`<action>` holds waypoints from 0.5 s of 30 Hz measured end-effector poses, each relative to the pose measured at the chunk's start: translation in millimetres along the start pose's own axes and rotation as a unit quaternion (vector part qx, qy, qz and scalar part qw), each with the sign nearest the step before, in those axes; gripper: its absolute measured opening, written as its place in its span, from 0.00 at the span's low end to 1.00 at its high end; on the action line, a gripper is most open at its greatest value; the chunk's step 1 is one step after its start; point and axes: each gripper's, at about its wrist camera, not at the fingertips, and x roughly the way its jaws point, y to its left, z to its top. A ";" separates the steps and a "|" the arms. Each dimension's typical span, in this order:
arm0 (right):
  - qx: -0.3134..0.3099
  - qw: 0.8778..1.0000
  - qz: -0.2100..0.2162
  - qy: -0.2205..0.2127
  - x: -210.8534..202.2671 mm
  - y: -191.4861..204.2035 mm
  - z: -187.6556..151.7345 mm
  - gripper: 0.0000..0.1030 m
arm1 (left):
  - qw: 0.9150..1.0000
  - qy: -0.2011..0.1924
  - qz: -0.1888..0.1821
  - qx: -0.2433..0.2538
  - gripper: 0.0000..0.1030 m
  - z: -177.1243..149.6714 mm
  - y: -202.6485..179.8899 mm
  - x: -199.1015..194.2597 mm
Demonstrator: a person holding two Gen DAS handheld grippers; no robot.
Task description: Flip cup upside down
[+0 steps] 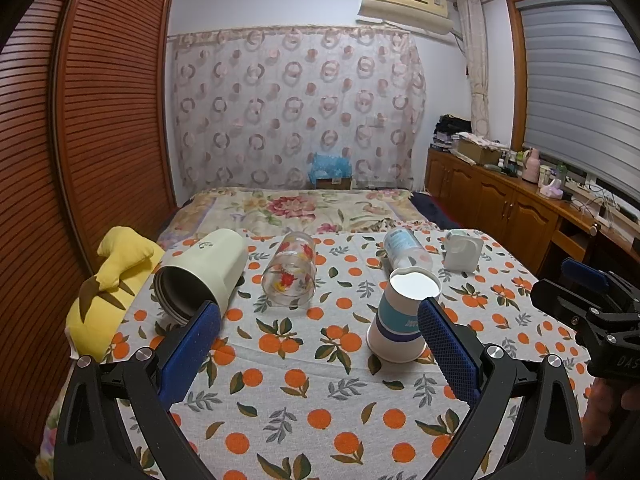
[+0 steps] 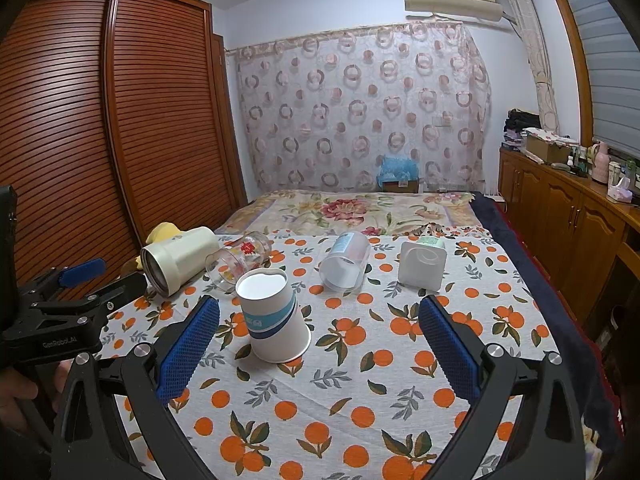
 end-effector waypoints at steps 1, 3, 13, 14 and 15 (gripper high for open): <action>0.000 1.000 0.000 0.000 0.1 0.2 0.0 0.97 | 1.000 0.000 0.000 0.000 0.92 0.4 -0.3 -0.1; 0.000 1.000 0.000 0.000 0.1 0.0 -0.1 0.97 | 1.000 0.000 0.000 0.000 0.92 0.5 -0.5 -0.4; 0.000 1.000 0.000 0.000 0.2 -0.2 -0.3 0.97 | 1.000 -0.001 0.000 0.001 0.92 1.0 -1.5 -1.5; 0.001 1.000 0.000 0.000 -0.1 0.1 -0.4 0.97 | 1.000 -0.001 0.000 0.001 0.92 0.9 -1.5 -1.5; 0.000 1.000 0.000 0.000 0.0 -0.1 -0.3 0.97 | 1.000 -0.001 -0.001 0.001 0.92 0.9 -1.5 -1.4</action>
